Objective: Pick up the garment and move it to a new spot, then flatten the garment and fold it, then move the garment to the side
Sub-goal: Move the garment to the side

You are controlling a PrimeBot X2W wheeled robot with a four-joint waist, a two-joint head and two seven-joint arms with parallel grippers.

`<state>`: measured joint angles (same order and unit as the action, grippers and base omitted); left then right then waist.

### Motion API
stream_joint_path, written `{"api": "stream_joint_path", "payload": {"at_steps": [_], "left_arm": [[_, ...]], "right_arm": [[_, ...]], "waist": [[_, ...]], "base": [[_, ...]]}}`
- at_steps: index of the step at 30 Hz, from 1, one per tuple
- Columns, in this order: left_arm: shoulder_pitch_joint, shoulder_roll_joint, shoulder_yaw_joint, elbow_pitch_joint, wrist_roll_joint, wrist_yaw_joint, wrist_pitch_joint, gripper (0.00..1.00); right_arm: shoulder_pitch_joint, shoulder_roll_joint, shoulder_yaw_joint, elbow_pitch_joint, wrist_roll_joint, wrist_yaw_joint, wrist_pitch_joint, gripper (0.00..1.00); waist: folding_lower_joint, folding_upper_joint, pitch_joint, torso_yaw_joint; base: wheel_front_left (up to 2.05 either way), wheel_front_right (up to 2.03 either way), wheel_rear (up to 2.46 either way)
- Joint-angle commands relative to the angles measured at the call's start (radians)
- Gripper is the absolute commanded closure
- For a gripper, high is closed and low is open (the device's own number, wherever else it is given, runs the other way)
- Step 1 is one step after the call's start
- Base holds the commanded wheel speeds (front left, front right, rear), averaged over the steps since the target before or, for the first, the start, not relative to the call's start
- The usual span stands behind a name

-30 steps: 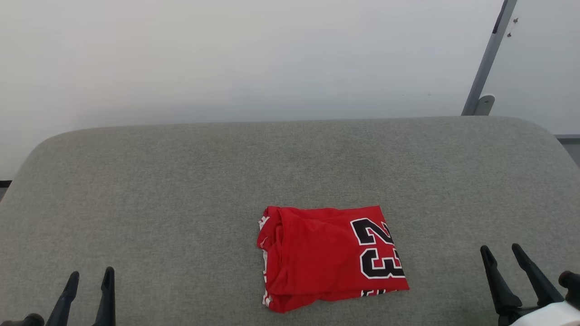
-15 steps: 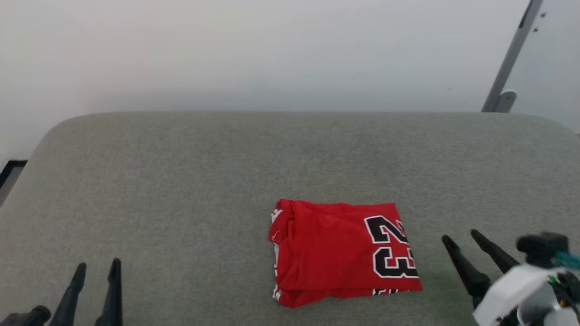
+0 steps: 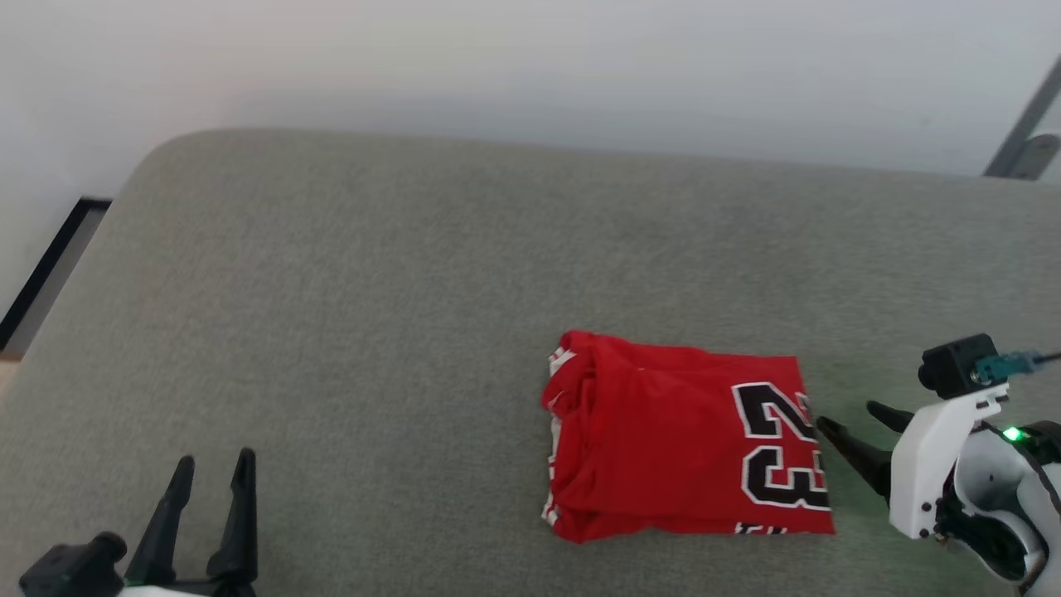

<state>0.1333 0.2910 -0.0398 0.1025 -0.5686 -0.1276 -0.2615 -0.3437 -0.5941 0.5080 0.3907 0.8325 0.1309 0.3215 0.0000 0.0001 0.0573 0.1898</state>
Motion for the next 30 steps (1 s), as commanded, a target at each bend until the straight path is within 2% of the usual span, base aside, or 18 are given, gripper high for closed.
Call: {"api": "stream_joint_path", "payload": {"at_steps": [1,8,16,17,21,30], "left_arm": [[-0.022,0.0,-0.004,0.001,-0.009,-0.003,-0.004,0.0],[-0.061,-0.009,-0.021,0.008,-0.022,-0.003,-0.004,0.0],[-0.1,-0.015,-0.051,0.024,-0.031,-0.003,-0.004,0.0],[-0.104,-0.015,-0.052,0.027,-0.033,-0.003,-0.004,0.0],[-0.106,-0.011,-0.055,0.035,-0.039,-0.003,-0.004,0.0],[-0.116,0.025,-0.062,0.038,-0.064,-0.003,-0.004,0.0]], "right_arm": [[-0.023,-0.003,0.017,0.012,0.011,0.0,0.041,0.0],[-0.088,0.002,0.071,0.077,0.038,0.0,0.231,0.0],[-0.113,0.08,0.159,0.167,0.048,0.0,0.404,0.0],[-0.112,0.086,0.163,0.169,0.053,0.0,0.41,1.0],[-0.127,0.081,0.14,0.179,0.06,0.0,0.415,1.0],[-0.17,0.026,0.072,0.079,0.048,0.0,0.401,1.0]], "waist": [[0.0,-0.0001,0.035,0.031],[0.0,-0.0001,0.086,0.062],[0.0,-0.0001,0.113,0.089],[0.0,-0.0001,0.112,0.091],[0.0,-0.0001,0.108,0.094],[0.0,-0.0001,0.089,0.065]], "base": [[0.0,0.0,0.0],[0.0,0.0,0.0],[0.0,0.0,0.0],[0.0,0.0,0.0],[0.0,0.0,0.0],[0.0,0.0,0.0]]}}
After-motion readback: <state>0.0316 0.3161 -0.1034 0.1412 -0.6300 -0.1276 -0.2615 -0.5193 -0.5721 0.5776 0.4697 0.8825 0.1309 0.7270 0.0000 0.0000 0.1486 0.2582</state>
